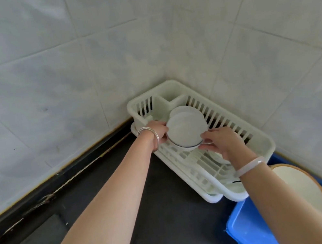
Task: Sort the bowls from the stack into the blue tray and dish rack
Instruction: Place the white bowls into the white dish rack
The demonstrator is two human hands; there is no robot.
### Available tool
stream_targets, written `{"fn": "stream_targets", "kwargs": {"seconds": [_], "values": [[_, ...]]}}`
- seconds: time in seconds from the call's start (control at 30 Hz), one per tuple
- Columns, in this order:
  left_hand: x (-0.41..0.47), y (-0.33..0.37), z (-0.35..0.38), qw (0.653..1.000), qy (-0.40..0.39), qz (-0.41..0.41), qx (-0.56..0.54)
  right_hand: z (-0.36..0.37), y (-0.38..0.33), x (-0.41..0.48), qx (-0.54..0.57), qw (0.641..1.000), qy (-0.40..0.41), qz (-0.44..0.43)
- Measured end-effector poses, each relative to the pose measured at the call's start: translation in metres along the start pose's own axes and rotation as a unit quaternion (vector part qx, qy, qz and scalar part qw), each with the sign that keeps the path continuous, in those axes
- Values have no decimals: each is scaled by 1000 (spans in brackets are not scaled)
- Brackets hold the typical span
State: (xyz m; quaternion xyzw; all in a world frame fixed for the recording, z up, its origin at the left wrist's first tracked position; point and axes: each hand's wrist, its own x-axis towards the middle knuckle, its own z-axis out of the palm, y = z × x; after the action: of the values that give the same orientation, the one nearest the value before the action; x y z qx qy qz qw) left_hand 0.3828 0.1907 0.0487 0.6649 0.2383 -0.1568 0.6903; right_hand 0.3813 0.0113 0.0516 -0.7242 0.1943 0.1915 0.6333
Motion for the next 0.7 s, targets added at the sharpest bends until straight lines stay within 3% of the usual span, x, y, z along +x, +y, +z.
{"fn": "stream_targets", "kwargs": {"seconds": [0.3,0.6,0.7], "values": [[37,-3,15,986,-31,-64,150,-6,45,19,39,997,30,66],[56,2,28,929,-83,-95,349,-6,64,22,51,993,33,100],[61,2,29,924,-84,-104,358,-5,66,24,46,993,35,101]]}}
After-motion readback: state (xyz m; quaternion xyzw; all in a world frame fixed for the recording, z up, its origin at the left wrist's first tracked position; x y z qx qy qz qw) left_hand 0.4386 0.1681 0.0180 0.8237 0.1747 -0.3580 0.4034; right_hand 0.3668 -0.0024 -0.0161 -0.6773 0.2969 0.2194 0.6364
